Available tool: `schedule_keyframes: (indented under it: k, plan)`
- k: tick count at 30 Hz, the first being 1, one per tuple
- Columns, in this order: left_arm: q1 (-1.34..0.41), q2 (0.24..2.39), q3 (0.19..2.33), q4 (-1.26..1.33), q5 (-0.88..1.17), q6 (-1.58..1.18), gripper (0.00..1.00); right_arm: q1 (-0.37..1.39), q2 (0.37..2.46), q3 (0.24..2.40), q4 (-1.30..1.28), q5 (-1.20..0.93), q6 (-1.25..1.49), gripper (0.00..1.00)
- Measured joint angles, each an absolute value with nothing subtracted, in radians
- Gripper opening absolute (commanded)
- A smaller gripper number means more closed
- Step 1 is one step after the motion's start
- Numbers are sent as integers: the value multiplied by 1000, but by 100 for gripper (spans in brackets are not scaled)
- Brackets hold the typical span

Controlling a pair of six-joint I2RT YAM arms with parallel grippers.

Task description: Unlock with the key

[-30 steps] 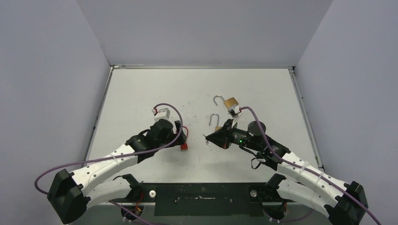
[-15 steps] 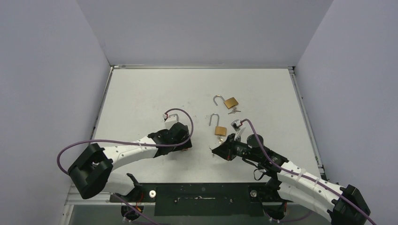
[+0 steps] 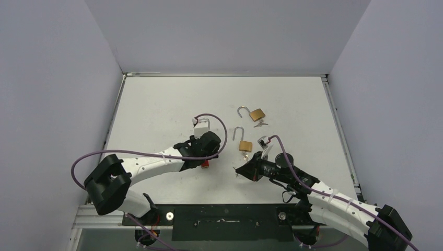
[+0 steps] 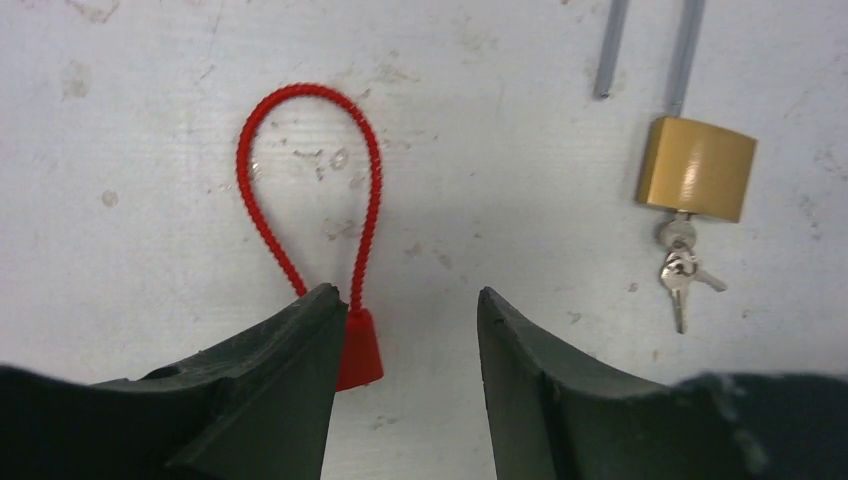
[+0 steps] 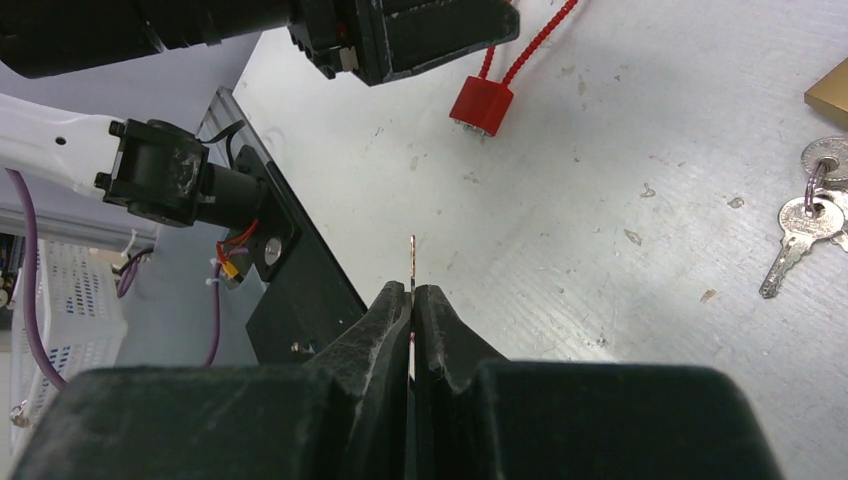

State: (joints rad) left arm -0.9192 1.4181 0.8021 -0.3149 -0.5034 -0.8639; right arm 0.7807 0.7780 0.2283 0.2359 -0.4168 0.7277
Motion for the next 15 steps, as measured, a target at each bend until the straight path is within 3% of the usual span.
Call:
schedule_keyframes:
  k: [3, 15]
  plan:
    - [-933, 1470, 869, -300, -525, -833, 42, 781, 778, 228, 240, -417, 731, 0]
    - [-933, 1740, 1009, -432, -601, -862, 42, 786, 746, 228, 233, -416, 736, 0]
